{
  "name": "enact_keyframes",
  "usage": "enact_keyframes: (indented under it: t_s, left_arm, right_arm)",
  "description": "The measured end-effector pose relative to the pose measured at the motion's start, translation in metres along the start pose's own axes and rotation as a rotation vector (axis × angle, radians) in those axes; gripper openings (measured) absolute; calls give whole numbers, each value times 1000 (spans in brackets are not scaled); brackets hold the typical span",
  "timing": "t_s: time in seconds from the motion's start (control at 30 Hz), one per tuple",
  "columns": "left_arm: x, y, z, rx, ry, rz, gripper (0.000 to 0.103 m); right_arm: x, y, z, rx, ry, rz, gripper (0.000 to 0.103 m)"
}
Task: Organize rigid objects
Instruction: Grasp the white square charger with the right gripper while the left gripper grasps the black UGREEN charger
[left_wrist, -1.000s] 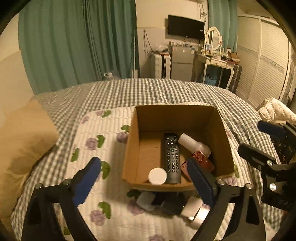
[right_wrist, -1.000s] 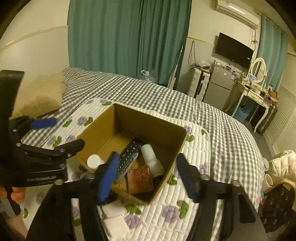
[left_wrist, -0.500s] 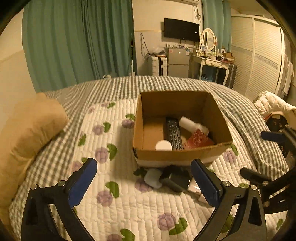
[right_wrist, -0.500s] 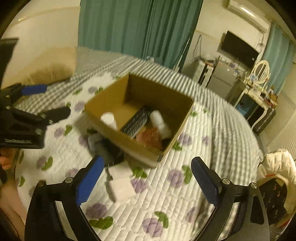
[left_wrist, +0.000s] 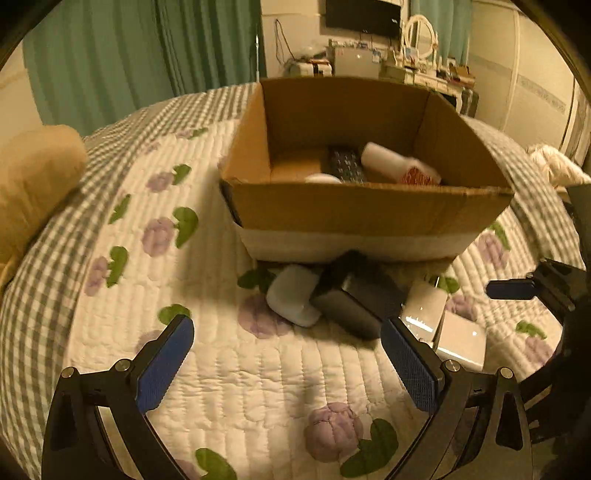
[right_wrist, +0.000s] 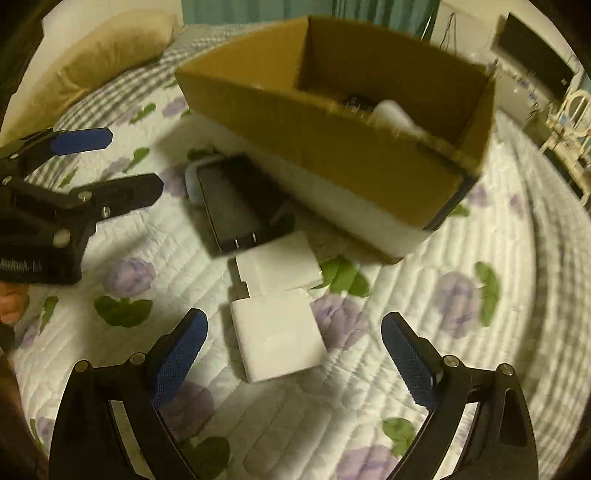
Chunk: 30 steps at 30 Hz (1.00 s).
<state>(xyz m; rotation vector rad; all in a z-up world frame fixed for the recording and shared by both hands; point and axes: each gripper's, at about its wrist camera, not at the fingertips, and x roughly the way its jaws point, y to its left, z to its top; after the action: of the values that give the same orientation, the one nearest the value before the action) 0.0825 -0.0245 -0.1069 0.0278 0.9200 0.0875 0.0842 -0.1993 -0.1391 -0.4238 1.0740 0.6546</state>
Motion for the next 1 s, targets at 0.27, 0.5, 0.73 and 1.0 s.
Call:
enact_keyframes:
  t_s: [0.27, 0.5, 0.73, 1.0]
  left_arm:
    - [9, -20, -6, 68, 13, 1, 103]
    - [16, -29, -3, 82, 20, -26, 103]
    - [41, -44, 6, 121, 50, -51, 99]
    - [54, -50, 18, 117, 68, -100, 89]
  right_arm:
    - [22, 4, -2, -21, 83, 68, 56]
    - [-10, -8, -9, 23, 22, 56, 53]
    - [-34, -39, -4, 72, -23, -4, 27]
    - [-29, -49, -4, 93, -9, 13, 29]
